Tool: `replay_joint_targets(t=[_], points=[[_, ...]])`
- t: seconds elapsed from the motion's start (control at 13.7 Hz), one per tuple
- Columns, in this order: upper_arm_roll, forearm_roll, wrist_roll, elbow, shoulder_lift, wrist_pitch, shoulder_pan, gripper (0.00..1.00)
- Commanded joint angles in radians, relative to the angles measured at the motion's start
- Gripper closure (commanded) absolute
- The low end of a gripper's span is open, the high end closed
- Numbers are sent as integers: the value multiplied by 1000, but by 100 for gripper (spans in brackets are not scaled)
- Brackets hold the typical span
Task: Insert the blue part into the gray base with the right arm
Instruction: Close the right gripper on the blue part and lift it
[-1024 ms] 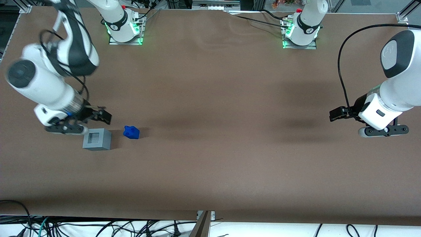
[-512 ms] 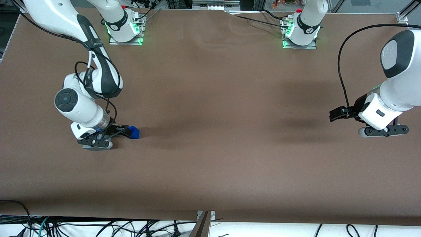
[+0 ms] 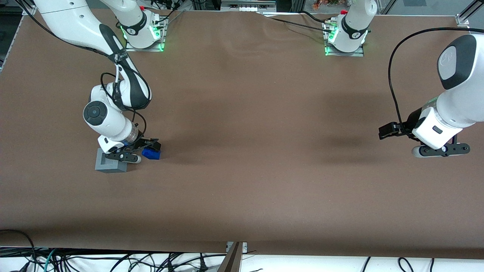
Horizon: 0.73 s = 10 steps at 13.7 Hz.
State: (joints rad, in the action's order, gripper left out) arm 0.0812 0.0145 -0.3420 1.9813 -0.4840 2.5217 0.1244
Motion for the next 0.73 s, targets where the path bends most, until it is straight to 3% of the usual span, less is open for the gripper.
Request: replay_joint_targets(t=[0.0,0.22,0.29,0.44,0.66], points=[[14,-11,-18,34,25,17,-6,26],[15,-8,-5,27,24,11,-8,87],[15,-8,3,19,27,9,-8,100],[15,-2,9,-28,62,-88,-8,100],[12,-8,101,-240,111,-474,-20,100]])
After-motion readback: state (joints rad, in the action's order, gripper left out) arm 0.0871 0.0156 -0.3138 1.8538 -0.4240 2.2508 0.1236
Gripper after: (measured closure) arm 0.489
